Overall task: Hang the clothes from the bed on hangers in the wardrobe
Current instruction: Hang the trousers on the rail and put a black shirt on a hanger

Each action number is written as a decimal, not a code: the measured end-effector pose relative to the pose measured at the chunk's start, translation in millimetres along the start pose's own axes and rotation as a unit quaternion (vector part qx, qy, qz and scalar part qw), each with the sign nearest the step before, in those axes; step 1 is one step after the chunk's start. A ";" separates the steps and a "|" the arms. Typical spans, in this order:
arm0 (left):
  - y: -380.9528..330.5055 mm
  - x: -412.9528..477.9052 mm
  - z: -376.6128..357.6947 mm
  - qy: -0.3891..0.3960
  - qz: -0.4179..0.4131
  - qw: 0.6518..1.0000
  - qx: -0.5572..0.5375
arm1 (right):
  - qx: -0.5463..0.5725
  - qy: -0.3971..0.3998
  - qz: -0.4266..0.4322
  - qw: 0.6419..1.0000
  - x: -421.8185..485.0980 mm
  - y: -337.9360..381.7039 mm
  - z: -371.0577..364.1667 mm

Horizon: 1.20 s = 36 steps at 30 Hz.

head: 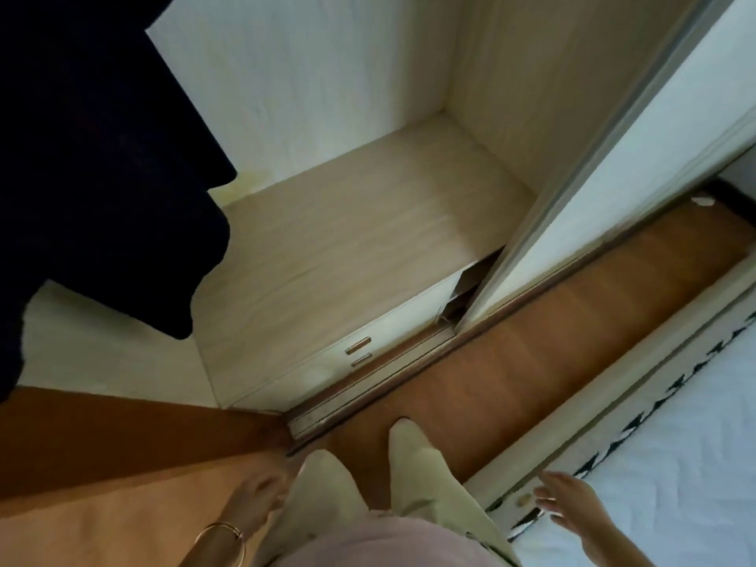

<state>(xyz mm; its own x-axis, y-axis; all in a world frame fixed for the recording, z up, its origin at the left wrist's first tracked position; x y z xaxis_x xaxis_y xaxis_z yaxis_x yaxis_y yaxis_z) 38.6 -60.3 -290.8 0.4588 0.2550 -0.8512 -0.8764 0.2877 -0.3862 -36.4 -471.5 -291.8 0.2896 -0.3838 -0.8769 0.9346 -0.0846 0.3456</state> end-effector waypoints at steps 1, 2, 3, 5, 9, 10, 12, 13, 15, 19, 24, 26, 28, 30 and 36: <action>-6.9 -10.7 -7.2 0.005 -0.013 1.000 -0.003 | -0.037 -0.014 0.001 0.999 8.1 17.1 9.7; -8.1 -15.4 -10.1 -0.008 -0.016 1.000 -0.011 | -0.053 -0.024 -0.005 0.998 17.9 31.9 16.7; -12.7 -23.0 -12.4 -0.017 -0.025 0.999 -0.019 | -0.079 -0.017 -0.007 0.997 21.1 44.1 18.8; -14.7 -30.2 -11.1 -0.018 -0.020 0.999 -0.026 | -0.104 0.011 0.002 0.994 30.8 65.6 15.4; -51.6 -47.5 15.1 -0.054 -0.075 0.995 -0.025 | -0.142 0.069 0.062 0.986 22.5 144.4 -38.0; -73.1 -52.8 28.9 -0.078 -0.115 0.990 -0.023 | -0.164 0.094 0.083 0.978 9.2 173.4 -59.2; -130.9 -74.8 57.1 -0.129 -0.218 0.967 -0.007 | -0.189 0.157 0.143 0.959 -26.2 235.5 -102.9; -163.2 -90.9 72.7 -0.160 -0.282 0.946 -0.010 | -0.188 0.192 0.195 0.943 -53.2 271.6 -122.0; -227.2 -138.3 100.9 -0.205 -0.400 0.892 -0.046 | -0.182 0.226 0.345 0.893 -108.6 341.9 -149.3; -318.6 -253.6 150.1 -0.292 -0.582 0.755 -0.075 | -0.141 0.277 0.568 0.762 -256.7 444.1 -165.2; -379.3 -373.2 211.7 -0.455 -0.688 0.559 -0.089 | -0.099 0.295 0.740 0.596 -422.1 500.8 -170.0; -394.5 -407.5 236.2 -0.524 -0.678 0.511 -0.064 | -0.081 0.287 0.782 0.547 -474.2 511.2 -174.4; -405.2 -434.9 263.2 -0.587 -0.652 0.478 -0.053 | -0.054 0.274 0.812 0.513 -520.2 519.9 -177.3; -416.2 -455.1 291.7 -0.635 -0.609 0.474 -0.037 | -0.022 0.259 0.835 0.486 -558.0 531.5 -182.0; -461.4 -478.5 351.3 -0.655 -0.377 0.641 0.132 | 0.000 0.232 0.849 0.475 -627.3 567.7 -209.8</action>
<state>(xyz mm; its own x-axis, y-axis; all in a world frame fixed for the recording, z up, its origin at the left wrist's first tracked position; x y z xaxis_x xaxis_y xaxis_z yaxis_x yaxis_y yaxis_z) 274.9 9.2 419.6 0.6183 0.4585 0.6383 -0.3569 0.8874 -0.2917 356.0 -85.8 384.4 0.6403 0.3455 0.6860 -0.7271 -0.0154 0.6864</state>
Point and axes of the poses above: each hand's wrist, its own x-axis towards the middle knuckle, its own z-axis out of the back of the hand, y = z × x, the point moved 2 cm from there along x, towards the middle knuckle, and after that the axes turned 2 degrees about -y, right-handed, at the moved point
